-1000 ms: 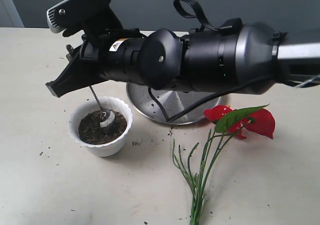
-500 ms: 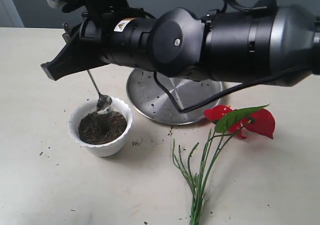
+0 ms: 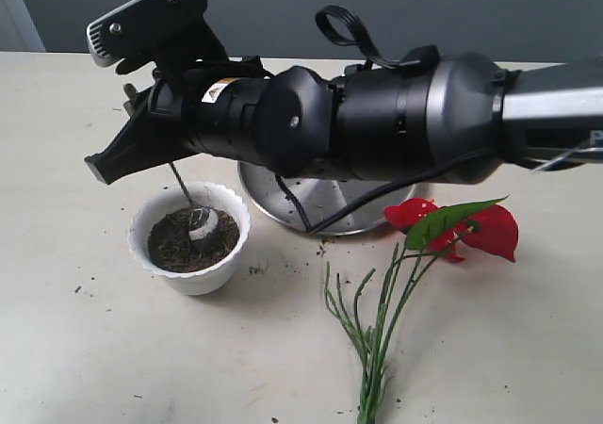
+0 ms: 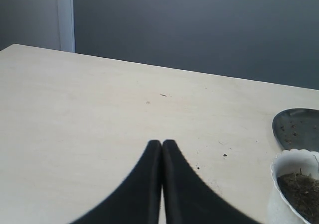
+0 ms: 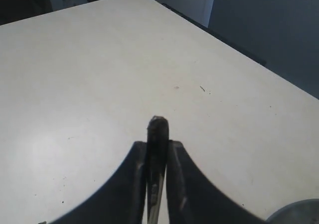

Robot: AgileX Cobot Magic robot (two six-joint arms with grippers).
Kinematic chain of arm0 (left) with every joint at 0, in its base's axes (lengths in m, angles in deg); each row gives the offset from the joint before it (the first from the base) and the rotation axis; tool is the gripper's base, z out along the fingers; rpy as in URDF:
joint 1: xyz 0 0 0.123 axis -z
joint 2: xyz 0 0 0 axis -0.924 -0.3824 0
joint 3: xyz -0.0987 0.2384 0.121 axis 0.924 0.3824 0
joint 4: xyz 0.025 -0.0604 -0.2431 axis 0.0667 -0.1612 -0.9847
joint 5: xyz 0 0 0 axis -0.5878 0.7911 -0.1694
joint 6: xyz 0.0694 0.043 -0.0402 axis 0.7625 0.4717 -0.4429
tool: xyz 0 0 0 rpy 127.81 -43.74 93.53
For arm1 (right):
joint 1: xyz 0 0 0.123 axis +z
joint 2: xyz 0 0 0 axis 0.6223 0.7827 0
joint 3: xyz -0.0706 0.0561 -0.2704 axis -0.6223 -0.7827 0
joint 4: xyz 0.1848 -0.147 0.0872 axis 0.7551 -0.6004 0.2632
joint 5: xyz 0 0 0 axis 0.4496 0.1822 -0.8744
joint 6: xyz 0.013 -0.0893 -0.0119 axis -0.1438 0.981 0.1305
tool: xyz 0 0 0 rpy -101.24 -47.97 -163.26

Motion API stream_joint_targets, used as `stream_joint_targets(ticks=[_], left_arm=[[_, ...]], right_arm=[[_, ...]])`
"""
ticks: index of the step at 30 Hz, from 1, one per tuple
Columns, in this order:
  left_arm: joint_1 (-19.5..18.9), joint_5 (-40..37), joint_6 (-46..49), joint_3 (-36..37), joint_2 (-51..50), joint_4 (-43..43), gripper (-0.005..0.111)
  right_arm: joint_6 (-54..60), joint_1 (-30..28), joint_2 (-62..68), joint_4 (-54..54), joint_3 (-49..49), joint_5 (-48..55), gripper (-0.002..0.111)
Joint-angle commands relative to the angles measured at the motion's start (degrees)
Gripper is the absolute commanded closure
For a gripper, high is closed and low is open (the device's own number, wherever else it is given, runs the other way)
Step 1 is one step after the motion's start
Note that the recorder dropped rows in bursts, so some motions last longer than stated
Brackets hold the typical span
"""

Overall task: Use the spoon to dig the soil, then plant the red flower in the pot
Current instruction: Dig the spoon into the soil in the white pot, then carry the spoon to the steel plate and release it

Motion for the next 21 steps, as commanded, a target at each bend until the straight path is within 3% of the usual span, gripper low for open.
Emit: stream_joint_targets(ticks=[1, 9, 21], left_arm=[[0.1, -0.1, 0.0, 0.2, 0.3, 0.1, 0.106], [0.1, -0.1, 0.0, 0.2, 0.3, 0.1, 0.106], [0.1, -0.1, 0.0, 0.2, 0.3, 0.1, 0.106]], right_arm=[[0.2, 0.1, -0.4, -0.1, -0.7, 2.4, 0.109], [0.2, -1.3, -10.0, 4.4, -0.7, 1.1, 0.109], [0.2, -13.1, -11.3, 10.6, -0.7, 2.2, 0.109]])
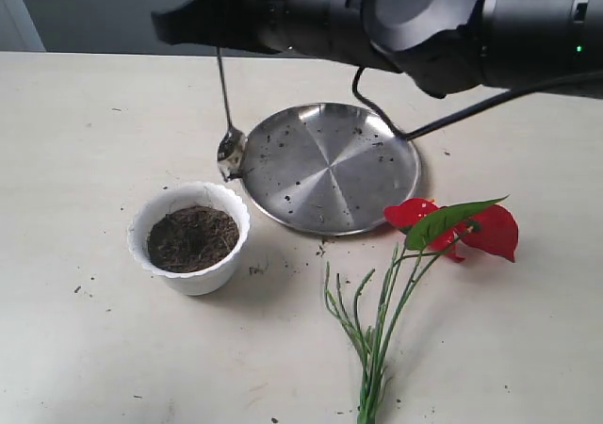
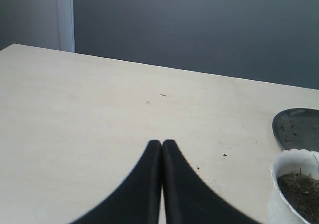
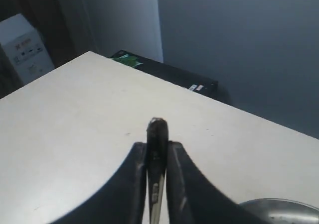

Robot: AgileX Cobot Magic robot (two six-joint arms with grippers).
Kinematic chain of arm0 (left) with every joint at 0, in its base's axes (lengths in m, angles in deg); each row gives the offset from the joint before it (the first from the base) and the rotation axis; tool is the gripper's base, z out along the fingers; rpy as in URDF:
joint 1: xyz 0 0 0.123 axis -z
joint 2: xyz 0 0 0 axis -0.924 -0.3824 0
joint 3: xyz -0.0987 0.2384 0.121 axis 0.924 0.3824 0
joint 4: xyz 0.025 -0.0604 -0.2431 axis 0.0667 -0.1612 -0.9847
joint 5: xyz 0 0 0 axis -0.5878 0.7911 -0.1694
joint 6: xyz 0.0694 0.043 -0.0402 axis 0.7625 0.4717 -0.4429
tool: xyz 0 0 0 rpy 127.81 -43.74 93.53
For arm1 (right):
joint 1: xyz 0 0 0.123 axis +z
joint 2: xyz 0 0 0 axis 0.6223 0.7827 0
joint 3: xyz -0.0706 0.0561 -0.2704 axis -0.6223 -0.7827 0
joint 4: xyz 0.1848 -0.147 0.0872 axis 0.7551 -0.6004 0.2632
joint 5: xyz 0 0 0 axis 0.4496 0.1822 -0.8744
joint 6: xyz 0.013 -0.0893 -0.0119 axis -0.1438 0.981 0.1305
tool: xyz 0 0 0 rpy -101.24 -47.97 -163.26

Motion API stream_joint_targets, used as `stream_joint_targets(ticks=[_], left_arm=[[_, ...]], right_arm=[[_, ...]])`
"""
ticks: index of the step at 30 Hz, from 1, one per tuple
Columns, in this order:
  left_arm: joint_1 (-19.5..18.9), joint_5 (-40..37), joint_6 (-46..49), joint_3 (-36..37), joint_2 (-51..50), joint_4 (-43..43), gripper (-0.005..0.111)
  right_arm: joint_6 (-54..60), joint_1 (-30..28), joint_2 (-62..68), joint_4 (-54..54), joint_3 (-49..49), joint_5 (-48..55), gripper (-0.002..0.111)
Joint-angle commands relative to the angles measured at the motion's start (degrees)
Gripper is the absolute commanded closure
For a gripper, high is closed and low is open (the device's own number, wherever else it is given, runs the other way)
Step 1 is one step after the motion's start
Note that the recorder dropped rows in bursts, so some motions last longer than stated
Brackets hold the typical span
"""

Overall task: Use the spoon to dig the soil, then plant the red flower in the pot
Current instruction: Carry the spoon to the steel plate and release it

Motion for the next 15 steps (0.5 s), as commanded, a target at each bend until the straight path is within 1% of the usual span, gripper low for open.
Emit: stream_joint_targets(ticks=[1, 6, 7, 8, 9, 11, 15], left_arm=[[0.1, -0.1, -0.1, 0.2, 0.3, 0.1, 0.106], [0.1, -0.1, -0.1, 0.2, 0.3, 0.1, 0.106], [0.1, -0.1, -0.1, 0.2, 0.3, 0.1, 0.106], [0.1, -0.1, -0.1, 0.2, 0.3, 0.1, 0.106], [0.1, -0.1, -0.1, 0.2, 0.3, 0.1, 0.106], [0.1, -0.1, -0.1, 0.2, 0.3, 0.1, 0.106], [0.1, -0.1, -0.1, 0.2, 0.3, 0.1, 0.106]], right_arm=[[0.2, -4.6, -0.3, 0.9, 0.0, 0.1, 0.109], [0.2, -11.2, 0.8, 0.8, 0.0, 2.0, 0.109], [0.2, -13.7, 2.5, 0.8, 0.1, 4.7, 0.109], [0.2, -14.6, 3.3, 0.8, 0.4, 6.4, 0.109], [0.2, -16.6, 5.9, -0.2, 1.6, 11.3, 0.109], [0.2, -17.3, 10.2, -1.6, 3.9, 14.4, 0.109], [0.2, -17.3, 15.2, -4.2, 8.2, 14.8, 0.109]])
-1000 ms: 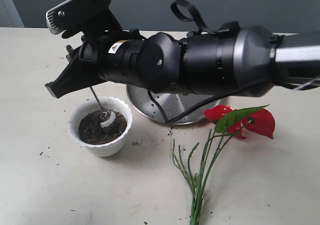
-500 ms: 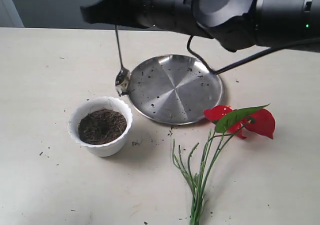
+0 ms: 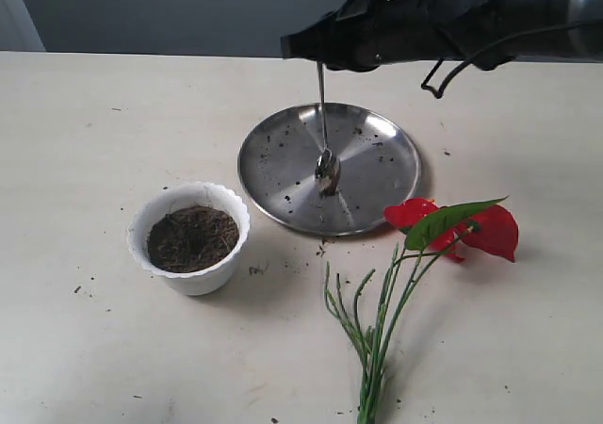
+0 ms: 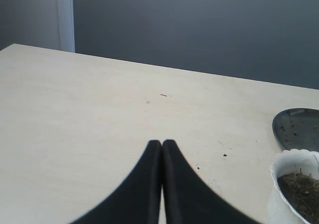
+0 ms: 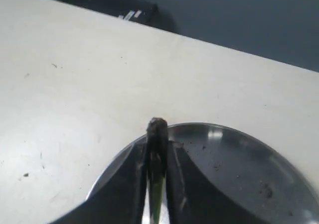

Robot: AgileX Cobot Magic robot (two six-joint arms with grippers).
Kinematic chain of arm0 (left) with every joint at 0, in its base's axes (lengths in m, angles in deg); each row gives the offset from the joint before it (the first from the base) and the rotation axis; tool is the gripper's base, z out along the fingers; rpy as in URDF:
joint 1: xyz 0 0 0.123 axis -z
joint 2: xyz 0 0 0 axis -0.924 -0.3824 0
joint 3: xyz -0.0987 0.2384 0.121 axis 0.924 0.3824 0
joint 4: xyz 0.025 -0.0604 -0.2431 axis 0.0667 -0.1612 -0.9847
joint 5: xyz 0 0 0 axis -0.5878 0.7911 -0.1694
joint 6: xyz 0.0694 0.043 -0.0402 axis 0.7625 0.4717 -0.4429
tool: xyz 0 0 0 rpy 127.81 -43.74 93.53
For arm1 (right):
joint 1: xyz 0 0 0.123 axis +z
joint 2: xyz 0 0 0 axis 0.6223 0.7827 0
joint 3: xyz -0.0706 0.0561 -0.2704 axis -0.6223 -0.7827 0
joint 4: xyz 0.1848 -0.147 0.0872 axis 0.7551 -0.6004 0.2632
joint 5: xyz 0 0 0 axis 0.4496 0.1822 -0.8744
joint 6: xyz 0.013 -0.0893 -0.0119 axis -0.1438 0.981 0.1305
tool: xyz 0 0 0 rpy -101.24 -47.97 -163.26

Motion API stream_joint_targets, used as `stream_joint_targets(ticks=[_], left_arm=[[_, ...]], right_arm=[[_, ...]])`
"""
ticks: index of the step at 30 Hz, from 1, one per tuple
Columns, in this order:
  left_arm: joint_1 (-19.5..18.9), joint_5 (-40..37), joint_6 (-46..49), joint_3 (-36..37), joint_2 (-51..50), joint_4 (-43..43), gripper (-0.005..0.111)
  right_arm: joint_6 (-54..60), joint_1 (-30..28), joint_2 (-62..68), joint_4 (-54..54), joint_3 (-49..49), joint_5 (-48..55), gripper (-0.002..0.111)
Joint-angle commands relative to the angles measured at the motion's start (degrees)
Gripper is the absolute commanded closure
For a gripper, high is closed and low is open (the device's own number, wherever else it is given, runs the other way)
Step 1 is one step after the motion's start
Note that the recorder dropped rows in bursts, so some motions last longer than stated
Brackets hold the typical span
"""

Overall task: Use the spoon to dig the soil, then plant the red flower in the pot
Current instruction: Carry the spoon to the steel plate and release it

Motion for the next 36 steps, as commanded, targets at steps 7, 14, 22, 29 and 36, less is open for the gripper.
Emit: stream_joint_targets(ticks=[7, 14, 22, 29, 36], left_arm=[[0.1, -0.1, -0.1, 0.2, 0.3, 0.1, 0.106], [0.1, -0.1, -0.1, 0.2, 0.3, 0.1, 0.106], [0.1, -0.1, -0.1, 0.2, 0.3, 0.1, 0.106], [0.1, -0.1, -0.1, 0.2, 0.3, 0.1, 0.106], [0.1, -0.1, -0.1, 0.2, 0.3, 0.1, 0.106]], right_arm=[[-1.1, -0.4, 16.4, -17.6, 22.4, 15.9, 0.109], [-7.7, -0.4, 23.2, -34.5, 33.4, 26.3, 0.109], [-7.7, -0.4, 28.2, -34.3, 33.4, 25.7, 0.109], [-7.7, -0.4, 29.9, -34.1, 33.4, 23.4, 0.107], [-7.7, -0.4, 29.9, -34.1, 33.4, 23.0, 0.079]])
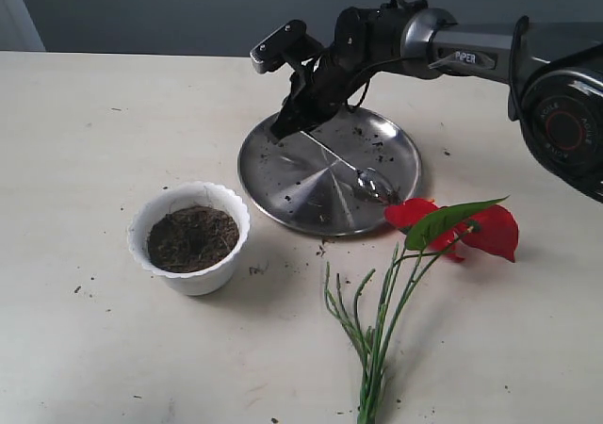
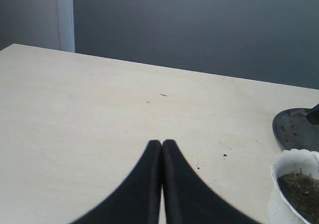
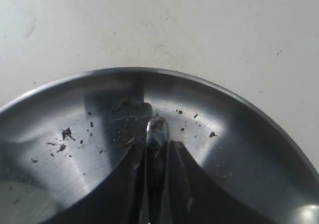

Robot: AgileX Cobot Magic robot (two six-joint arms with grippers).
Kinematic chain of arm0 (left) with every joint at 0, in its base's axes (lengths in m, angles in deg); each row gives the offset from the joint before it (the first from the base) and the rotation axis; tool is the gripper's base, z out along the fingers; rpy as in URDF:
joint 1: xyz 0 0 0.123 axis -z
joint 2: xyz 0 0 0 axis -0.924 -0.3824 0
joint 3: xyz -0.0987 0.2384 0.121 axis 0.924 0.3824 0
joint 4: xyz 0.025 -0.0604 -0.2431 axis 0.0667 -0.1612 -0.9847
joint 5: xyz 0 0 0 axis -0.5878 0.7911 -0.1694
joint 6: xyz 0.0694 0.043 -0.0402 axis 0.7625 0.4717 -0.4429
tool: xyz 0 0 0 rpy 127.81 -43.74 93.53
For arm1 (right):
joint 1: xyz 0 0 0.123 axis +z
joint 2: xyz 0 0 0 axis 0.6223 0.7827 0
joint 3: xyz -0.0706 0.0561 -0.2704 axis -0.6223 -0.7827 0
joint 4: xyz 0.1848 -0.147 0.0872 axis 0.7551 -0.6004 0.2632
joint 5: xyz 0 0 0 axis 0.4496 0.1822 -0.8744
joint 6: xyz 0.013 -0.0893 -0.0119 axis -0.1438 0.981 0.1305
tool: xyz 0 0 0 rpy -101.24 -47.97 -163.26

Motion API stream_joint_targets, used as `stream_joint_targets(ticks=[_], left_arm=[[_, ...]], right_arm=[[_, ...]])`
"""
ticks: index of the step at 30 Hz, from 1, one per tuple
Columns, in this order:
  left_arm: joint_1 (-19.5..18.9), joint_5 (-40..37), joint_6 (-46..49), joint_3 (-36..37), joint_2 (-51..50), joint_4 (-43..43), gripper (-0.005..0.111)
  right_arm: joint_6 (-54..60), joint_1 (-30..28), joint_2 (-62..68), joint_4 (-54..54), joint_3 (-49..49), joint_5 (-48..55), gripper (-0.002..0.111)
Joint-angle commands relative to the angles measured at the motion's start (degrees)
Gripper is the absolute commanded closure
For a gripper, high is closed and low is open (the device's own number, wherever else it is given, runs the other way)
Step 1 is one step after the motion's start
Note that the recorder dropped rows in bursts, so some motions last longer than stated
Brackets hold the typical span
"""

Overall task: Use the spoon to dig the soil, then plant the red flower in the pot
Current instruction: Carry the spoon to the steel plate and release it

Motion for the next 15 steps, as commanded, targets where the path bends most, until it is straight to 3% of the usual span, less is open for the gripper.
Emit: stream_joint_targets(ticks=[1, 5, 8, 12, 15], left_arm=[[0.1, -0.1, -0.1, 0.2, 0.3, 0.1, 0.106], [0.1, -0.1, -0.1, 0.2, 0.3, 0.1, 0.106], [0.1, -0.1, -0.1, 0.2, 0.3, 0.1, 0.106], [0.1, -0.1, -0.1, 0.2, 0.3, 0.1, 0.106], [0.1, -0.1, -0.1, 0.2, 0.3, 0.1, 0.106]], right_arm=[[-0.1, -0.3, -0.2, 0.0, 0.3, -0.8, 0.078], [-1.9, -0.3, -0.2, 0.0, 0.3, -1.0, 0.078], [-9.5, -0.3, -1.5, 0.0, 0.3, -0.1, 0.078], [-26.8, -0.3, -6.2, -0.4, 0.3, 7.1, 0.078], [-29.4, -0.3, -10.4, -0.1, 0.3, 14.6, 0.078]])
